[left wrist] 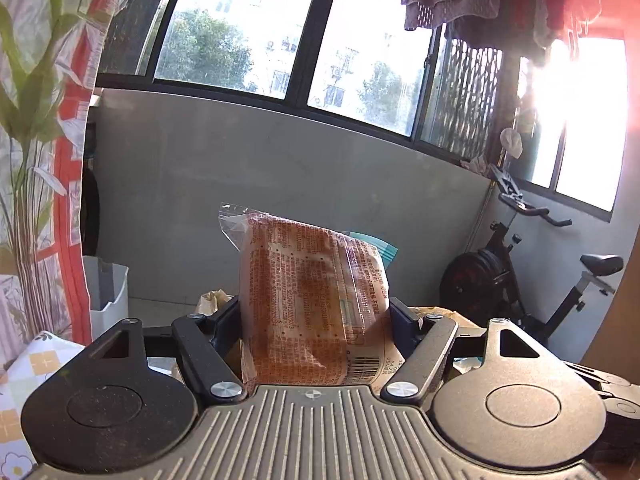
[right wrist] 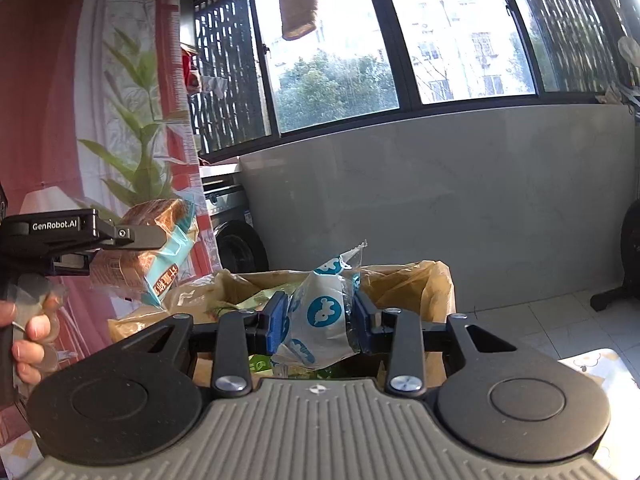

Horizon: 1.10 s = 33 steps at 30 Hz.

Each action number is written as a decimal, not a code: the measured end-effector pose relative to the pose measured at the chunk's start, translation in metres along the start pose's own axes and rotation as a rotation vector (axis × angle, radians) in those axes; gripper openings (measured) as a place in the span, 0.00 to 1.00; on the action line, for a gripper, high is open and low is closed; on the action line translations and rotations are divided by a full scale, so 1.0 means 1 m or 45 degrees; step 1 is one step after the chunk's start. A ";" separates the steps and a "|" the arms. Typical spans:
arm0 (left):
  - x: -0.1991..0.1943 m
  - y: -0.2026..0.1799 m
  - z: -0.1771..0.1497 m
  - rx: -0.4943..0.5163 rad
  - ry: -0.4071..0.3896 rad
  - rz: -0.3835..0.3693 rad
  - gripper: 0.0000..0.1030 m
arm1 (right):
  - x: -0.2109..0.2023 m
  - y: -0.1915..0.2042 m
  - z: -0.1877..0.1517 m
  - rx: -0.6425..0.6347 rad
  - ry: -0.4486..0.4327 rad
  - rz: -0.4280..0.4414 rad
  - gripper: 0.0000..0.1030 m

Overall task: Organize snacks
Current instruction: 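Carry both packets over the box and open both tools to drop them, then lower the right tool onto a red jerky packet and close it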

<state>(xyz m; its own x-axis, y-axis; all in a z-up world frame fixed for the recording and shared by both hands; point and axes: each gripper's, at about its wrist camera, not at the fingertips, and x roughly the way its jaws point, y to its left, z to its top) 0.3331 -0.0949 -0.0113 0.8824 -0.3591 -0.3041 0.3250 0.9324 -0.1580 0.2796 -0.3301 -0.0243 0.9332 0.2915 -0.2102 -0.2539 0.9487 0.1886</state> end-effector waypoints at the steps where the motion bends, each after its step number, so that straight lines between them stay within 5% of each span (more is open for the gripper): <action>1: 0.010 -0.005 -0.002 0.021 0.026 -0.001 0.74 | 0.007 -0.002 -0.001 0.013 0.031 -0.041 0.37; 4: 0.034 -0.010 -0.010 0.027 0.133 -0.043 0.75 | 0.016 -0.006 -0.006 0.036 0.075 -0.079 0.40; 7: 0.042 -0.006 -0.014 0.026 0.183 -0.016 0.78 | 0.008 -0.003 -0.009 -0.021 0.052 -0.075 0.54; 20: -0.050 0.023 -0.018 0.108 0.081 -0.032 0.80 | -0.057 0.015 -0.035 0.020 -0.078 -0.075 0.54; 28: -0.080 0.048 -0.067 0.114 0.192 0.024 0.80 | -0.082 0.028 -0.081 0.062 -0.017 -0.146 0.54; 33: -0.084 0.066 -0.097 0.056 0.203 0.092 0.76 | -0.066 0.031 -0.112 0.080 0.164 -0.151 0.53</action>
<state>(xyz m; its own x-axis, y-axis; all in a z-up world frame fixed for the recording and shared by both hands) 0.2478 -0.0076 -0.0870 0.8399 -0.2900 -0.4588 0.2806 0.9556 -0.0902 0.1813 -0.3067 -0.1123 0.9143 0.1949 -0.3551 -0.1235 0.9690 0.2138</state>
